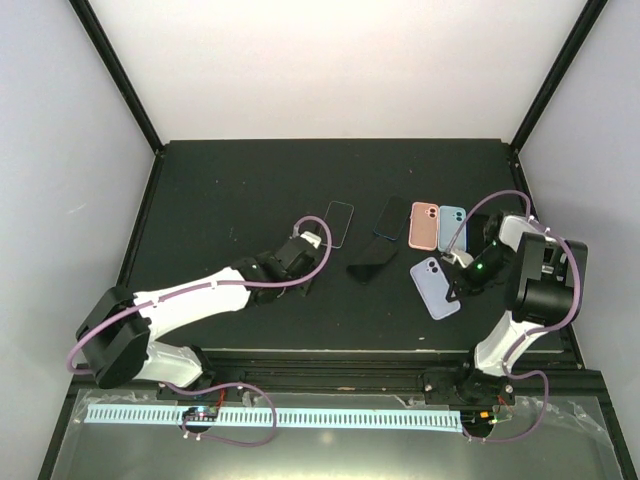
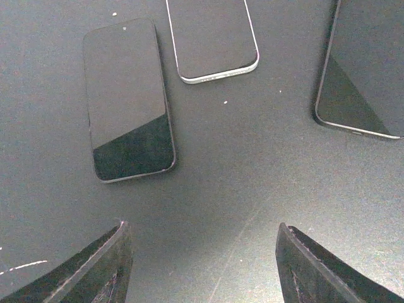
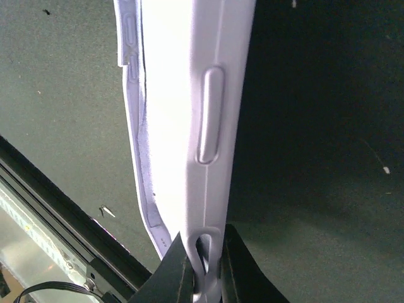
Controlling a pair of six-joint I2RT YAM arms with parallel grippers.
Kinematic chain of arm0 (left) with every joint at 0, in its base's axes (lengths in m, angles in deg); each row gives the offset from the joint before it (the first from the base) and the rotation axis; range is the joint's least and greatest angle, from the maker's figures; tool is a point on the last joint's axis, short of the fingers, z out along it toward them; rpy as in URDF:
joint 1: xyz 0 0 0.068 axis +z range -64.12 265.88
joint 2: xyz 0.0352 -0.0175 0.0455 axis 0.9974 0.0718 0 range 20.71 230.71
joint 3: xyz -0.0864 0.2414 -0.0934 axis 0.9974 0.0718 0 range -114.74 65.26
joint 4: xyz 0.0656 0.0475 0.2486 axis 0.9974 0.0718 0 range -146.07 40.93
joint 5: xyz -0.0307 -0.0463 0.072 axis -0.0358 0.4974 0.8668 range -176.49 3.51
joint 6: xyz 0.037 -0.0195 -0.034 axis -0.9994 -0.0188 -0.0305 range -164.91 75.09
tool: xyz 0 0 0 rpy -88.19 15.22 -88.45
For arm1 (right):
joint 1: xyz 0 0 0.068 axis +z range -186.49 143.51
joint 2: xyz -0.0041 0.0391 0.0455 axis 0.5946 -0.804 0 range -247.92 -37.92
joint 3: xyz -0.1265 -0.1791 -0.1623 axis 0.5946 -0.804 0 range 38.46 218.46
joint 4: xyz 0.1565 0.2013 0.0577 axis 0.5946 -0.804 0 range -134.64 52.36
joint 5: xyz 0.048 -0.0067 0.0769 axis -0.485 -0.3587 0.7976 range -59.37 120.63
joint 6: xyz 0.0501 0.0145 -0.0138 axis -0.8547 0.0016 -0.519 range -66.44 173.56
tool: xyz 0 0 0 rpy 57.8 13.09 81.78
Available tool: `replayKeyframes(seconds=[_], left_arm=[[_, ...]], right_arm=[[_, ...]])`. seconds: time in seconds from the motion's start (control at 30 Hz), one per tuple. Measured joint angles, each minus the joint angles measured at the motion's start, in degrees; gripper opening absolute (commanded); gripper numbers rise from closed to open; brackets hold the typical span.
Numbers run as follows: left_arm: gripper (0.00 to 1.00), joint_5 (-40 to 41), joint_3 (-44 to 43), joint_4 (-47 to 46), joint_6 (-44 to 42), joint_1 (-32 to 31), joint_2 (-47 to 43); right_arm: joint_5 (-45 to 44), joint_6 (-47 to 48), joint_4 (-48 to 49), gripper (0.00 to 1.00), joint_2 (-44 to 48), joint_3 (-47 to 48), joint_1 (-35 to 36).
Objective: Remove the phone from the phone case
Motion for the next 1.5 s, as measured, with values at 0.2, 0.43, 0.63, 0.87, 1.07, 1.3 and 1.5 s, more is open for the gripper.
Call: replayKeyframes(seconds=[0.2,0.43,0.63,0.87,1.07,1.3,1.5], left_arm=[[0.64,-0.02,0.79,0.48,0.48,0.00,-0.59],[0.67,0.52,0.79,2.10,0.37,0.07,-0.76],[0.69,0.92,-0.87,5.90,-0.28,1.18,-1.70],[0.72,-1.51,-8.79,12.11,-0.55,5.97,-5.55],[0.99,-5.73,-15.69,16.02,-2.93,10.75,-8.63],[0.99,-6.60,-22.12,17.66,-8.31,15.26,-12.04],[0.99,-1.66,-19.80,14.47,-12.55,16.72,-18.16]], right_arm=[[0.48,-0.24,1.14,0.32,-2.05,0.35,-1.55],[-2.75,-0.42,7.04,0.57,2.08,0.55,-3.93],[-6.97,-1.16,10.05,0.62,11.69,1.42,-4.35],[-5.25,-1.68,10.84,0.68,19.98,8.83,-4.22],[0.02,-3.48,9.84,0.89,25.57,15.87,3.41],[3.65,-17.16,18.27,1.00,32.04,18.10,11.47],[4.76,-28.68,34.38,1.00,40.61,11.21,11.50]])
